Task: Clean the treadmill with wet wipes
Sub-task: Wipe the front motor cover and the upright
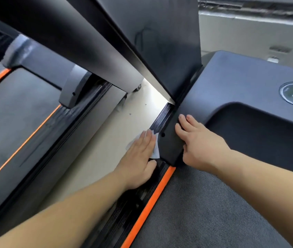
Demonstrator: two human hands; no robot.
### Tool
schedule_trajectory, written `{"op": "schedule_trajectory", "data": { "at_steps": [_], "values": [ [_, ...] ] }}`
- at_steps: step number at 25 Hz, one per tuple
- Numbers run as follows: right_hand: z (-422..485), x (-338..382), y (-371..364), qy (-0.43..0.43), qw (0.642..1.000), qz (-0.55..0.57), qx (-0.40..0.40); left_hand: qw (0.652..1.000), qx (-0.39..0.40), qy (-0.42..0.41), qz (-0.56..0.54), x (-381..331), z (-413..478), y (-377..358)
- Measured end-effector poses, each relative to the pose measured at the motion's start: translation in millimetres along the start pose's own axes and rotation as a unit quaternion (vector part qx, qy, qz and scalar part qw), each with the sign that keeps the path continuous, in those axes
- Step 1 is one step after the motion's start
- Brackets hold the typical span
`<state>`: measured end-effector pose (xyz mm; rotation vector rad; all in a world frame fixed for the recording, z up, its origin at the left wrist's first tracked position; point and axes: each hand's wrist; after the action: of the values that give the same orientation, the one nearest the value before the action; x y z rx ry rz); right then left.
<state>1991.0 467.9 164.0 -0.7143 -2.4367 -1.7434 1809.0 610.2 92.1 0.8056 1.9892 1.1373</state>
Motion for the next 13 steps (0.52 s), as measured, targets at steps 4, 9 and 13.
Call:
{"op": "schedule_trajectory", "data": {
  "at_steps": [4, 9, 13],
  "values": [
    [6.0, 7.9, 2.5, -0.019, 1.000, -0.004, -0.010, 0.997, 0.031, -0.016, -0.069, -12.9, 67.9, 27.9],
    [1.1, 6.4, 0.2, -0.021, 0.999, 0.009, -0.025, 0.998, 0.010, -0.060, -0.015, -26.7, 114.5, 43.1],
    [-0.8, 9.1, -4.0, -0.022, 0.996, -0.005, -0.091, 0.996, -0.007, -0.046, -0.082, -16.0, 75.6, 21.3]
  ]
}}
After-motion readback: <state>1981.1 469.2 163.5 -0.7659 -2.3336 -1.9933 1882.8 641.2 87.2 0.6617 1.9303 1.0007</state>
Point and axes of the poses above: each hand's wrist, its own z-axis towards the middle knuckle, its own y-axis out of the back of the hand, x = y × z, and after that the axes turned 10 degrees about y, right-handed
